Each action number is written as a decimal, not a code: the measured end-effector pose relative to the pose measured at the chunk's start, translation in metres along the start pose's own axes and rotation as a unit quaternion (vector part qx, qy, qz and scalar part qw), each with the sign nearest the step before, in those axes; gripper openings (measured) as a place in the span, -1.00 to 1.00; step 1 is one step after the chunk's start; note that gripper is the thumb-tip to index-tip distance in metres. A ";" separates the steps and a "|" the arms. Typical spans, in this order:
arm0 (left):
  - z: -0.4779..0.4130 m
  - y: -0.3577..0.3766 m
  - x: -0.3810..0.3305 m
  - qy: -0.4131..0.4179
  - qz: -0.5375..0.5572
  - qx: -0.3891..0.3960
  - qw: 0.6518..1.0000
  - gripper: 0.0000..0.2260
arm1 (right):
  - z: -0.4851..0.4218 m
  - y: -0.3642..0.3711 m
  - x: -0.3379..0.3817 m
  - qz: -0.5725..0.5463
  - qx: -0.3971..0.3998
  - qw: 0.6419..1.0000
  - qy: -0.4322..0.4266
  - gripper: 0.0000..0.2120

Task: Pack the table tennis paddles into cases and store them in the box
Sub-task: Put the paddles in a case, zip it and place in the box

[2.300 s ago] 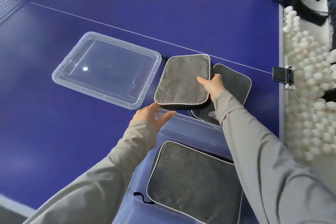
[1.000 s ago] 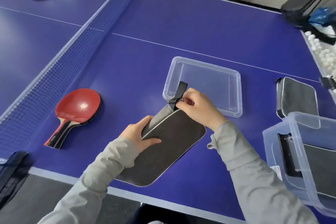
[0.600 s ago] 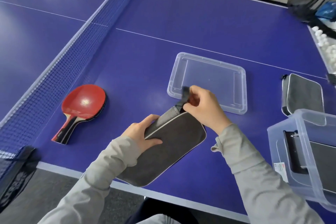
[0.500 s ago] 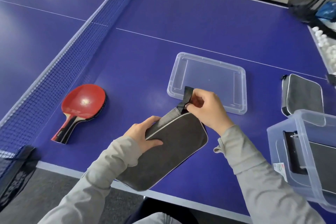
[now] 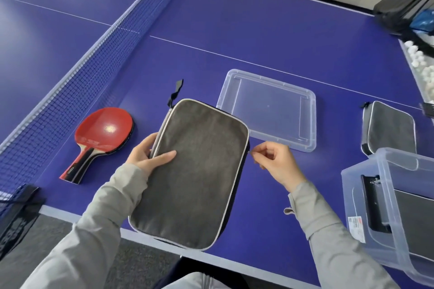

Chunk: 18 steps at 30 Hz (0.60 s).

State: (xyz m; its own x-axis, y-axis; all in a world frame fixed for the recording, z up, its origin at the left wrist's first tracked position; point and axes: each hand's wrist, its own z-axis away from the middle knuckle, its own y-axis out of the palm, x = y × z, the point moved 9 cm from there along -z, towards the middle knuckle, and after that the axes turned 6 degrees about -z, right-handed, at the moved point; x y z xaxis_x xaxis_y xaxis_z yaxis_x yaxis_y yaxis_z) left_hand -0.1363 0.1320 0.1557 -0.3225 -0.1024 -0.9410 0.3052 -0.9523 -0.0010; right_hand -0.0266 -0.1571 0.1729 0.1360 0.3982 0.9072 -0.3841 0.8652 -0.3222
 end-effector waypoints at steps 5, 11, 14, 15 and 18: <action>-0.001 0.000 0.008 -0.025 0.074 -0.097 0.992 -0.74 | 0.014 0.013 -0.005 0.010 -0.018 0.999 -0.035 -0.82; 0.007 -0.013 0.019 -0.036 0.137 -0.250 0.958 -0.82 | 0.043 0.013 -0.007 0.082 -0.081 0.987 -0.109 -0.89; 0.014 -0.012 0.020 -0.022 0.127 -0.315 0.940 -0.80 | 0.063 0.025 -0.009 0.105 -0.089 0.980 -0.147 -0.91; 0.017 -0.010 0.020 -0.020 0.123 -0.332 0.935 -0.78 | 0.069 0.031 -0.010 0.104 -0.088 0.978 -0.156 -0.91; 0.025 -0.002 0.021 -0.016 0.115 -0.379 0.918 -0.69 | 0.087 0.050 -0.015 0.078 -0.076 0.981 -0.159 -0.92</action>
State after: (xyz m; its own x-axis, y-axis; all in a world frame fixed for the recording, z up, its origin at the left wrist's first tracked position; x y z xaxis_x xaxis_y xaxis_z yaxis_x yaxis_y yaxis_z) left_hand -0.1662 0.1248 0.1444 -0.1931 -0.2961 -0.9354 0.9004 -0.4322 -0.0490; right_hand -0.1275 -0.1462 0.1664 -0.2155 0.4348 0.8743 -0.2345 0.8461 -0.4786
